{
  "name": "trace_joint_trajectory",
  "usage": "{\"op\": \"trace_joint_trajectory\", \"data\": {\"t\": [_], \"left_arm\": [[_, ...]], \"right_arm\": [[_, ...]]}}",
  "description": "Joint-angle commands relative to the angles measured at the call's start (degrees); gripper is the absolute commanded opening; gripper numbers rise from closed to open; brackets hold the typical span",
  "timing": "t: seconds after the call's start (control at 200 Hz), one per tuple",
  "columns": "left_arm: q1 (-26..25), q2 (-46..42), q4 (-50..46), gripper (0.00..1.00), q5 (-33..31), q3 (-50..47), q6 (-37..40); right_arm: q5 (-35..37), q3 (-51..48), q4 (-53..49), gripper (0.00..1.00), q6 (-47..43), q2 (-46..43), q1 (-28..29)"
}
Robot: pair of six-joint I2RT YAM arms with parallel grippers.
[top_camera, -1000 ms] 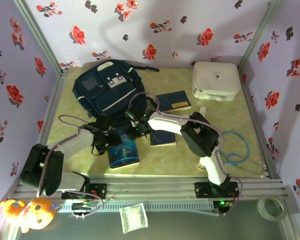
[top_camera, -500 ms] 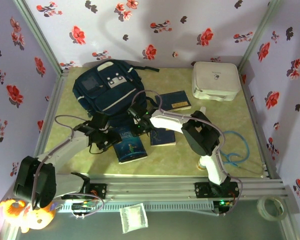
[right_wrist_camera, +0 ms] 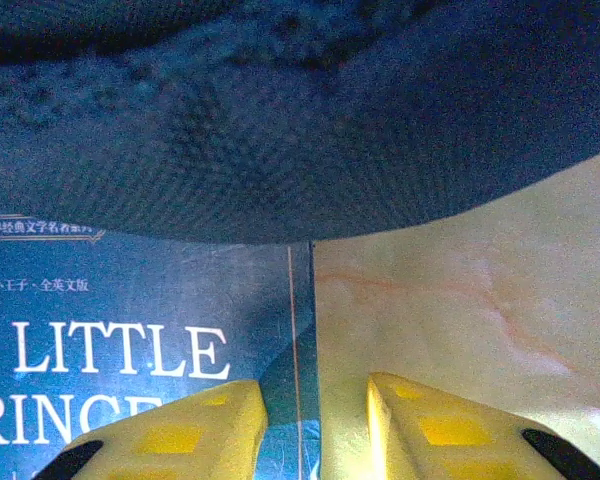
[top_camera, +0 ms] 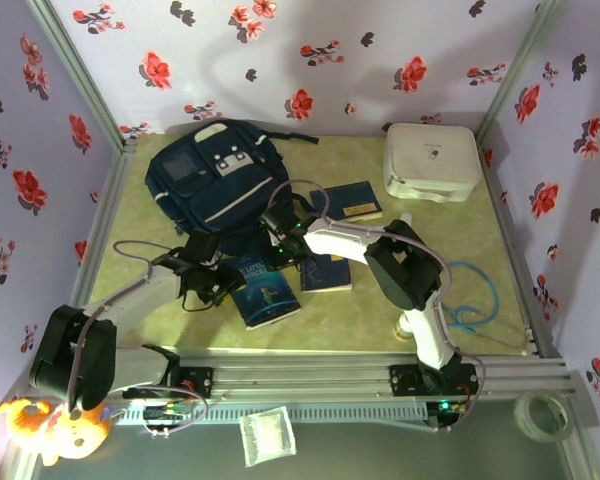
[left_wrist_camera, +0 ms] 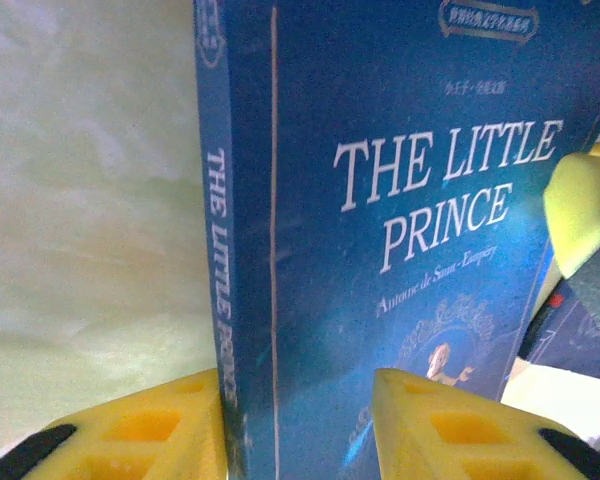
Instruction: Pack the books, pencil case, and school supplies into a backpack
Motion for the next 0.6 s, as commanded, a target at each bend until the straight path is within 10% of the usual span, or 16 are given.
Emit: {"op": "trace_joint_trajectory", "data": {"t": [0.0, 0.235, 0.595], "left_arm": [[-0.5, 0.1, 11.8, 0.39, 3.8, 0.0, -2.2], [-0.4, -0.2, 16.5, 0.32, 4.6, -2.4, -4.6], [1.0, -7.1, -5.5, 0.0, -2.2, 3.7, 1.2]], "right_arm": [[-3.1, -3.1, -1.1, 0.33, 1.4, 2.7, 0.2], [-3.8, -3.6, -0.5, 0.32, 2.2, 2.7, -0.4], [0.3, -9.3, 5.1, 0.47, 6.4, -6.8, -3.9]]}}
